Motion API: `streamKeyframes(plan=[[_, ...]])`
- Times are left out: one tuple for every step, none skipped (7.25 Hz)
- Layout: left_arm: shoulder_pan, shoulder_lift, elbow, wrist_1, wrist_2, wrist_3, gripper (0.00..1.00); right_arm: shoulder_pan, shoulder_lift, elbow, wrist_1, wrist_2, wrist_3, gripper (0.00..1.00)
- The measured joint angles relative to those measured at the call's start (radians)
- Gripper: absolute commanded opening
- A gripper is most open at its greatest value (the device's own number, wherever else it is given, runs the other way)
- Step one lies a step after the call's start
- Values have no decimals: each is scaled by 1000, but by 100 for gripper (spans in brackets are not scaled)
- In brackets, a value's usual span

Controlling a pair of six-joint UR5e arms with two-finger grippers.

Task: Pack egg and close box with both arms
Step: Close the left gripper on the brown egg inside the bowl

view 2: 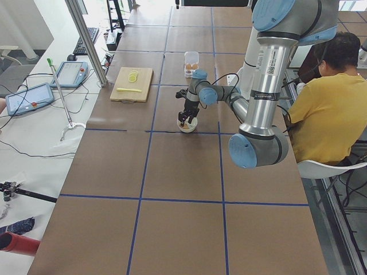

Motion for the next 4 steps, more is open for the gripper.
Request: streamKeyframes(plan=[[0, -7, 9, 0, 0, 0, 56, 0, 0, 0, 0, 0, 0, 100], [0, -10, 13, 0, 0, 0, 47, 0, 0, 0, 1, 0, 0, 100], [0, -11, 15, 0, 0, 0, 17, 0, 0, 0, 0, 0, 0, 100], [0, -11, 15, 0, -1, 0, 0, 0, 0, 0, 0, 0, 0, 100]])
